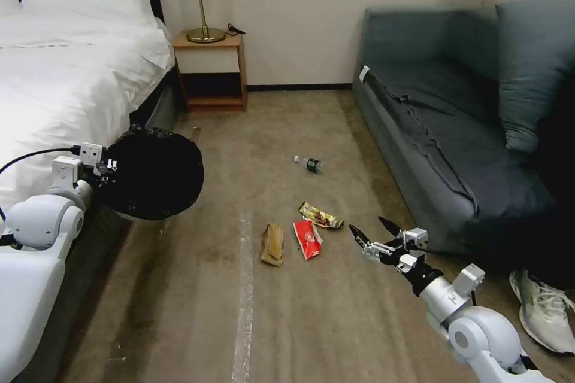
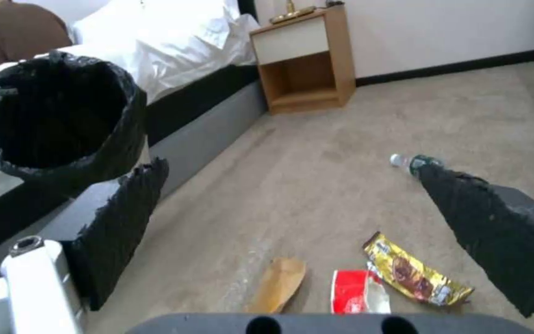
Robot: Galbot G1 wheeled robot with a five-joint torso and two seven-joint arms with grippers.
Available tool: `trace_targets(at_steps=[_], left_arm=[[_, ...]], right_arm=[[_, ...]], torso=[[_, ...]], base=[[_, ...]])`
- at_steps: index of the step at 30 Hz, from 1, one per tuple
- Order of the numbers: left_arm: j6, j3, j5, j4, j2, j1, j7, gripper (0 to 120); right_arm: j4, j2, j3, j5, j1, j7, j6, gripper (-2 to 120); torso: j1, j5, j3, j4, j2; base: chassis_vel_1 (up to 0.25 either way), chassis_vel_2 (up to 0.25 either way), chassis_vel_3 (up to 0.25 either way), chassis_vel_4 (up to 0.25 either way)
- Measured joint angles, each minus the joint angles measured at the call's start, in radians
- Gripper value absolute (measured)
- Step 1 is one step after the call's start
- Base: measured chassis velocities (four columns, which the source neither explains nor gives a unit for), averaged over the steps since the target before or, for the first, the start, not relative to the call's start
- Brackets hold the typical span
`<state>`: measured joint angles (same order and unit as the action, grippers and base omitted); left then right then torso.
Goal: Pick up the trash bin, then pick up the garbage on the floor and place it into the trash bin.
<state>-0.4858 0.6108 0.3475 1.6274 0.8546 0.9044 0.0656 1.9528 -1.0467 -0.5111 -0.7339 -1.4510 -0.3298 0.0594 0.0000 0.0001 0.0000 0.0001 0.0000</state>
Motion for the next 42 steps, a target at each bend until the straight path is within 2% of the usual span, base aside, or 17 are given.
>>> trace_targets(at_steps=[17,42], left_arm=[[0.006,-0.002,0.008,-0.008,0.001,-0.009,0.002,4],[0.019,-0.004,0.004,-0.001,0.006,0.008,0.011,4]], right_arm=[[-0.013,0.004,0.005,0.006,0.009,0.002,-0.004,100],[-0.022,-0.011,0.012,0.041,0.013,0.016,-0.008,100]], torso=[[0.000,0.0000,0.000,-0.0001,0.000],[0.000,0.0000,0.000,-0.0001,0.000]], base=[[-0.102,0.099,0.097,-0.102],[-0.110,0.110,0.109,-0.107]])
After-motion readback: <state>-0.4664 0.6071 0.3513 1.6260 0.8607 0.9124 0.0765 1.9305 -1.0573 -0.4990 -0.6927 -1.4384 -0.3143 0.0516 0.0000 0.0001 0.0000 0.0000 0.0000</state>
